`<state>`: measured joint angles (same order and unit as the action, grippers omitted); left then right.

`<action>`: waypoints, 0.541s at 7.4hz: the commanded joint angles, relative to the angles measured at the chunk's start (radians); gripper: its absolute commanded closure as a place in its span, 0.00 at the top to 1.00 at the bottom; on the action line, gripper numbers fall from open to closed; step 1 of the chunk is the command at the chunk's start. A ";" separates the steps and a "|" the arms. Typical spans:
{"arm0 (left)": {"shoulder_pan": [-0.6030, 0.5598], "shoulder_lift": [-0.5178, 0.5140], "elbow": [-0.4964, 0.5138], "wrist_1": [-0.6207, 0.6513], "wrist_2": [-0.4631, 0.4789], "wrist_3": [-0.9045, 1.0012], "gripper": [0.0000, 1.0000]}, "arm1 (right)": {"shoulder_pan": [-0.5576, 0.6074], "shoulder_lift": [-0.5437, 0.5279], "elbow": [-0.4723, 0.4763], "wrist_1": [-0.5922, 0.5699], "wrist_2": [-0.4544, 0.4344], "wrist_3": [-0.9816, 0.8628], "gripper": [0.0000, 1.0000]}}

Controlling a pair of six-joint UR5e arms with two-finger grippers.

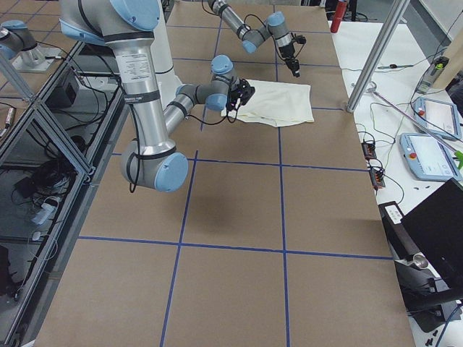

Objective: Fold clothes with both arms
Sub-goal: 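Move the right gripper to the folded shirt's edge nearest the robot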

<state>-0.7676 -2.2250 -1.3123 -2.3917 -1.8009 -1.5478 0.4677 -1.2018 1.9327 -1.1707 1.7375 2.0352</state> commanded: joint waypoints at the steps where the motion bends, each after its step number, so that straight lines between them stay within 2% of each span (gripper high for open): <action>1: 0.001 0.099 -0.128 0.003 -0.038 0.002 0.47 | -0.090 0.157 -0.122 -0.126 -0.093 0.130 1.00; 4: 0.007 0.097 -0.124 0.005 -0.032 -0.003 0.49 | -0.190 0.162 -0.178 -0.125 -0.170 0.169 1.00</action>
<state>-0.7632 -2.1289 -1.4364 -2.3872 -1.8353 -1.5493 0.3154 -1.0440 1.7785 -1.2945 1.6004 2.1939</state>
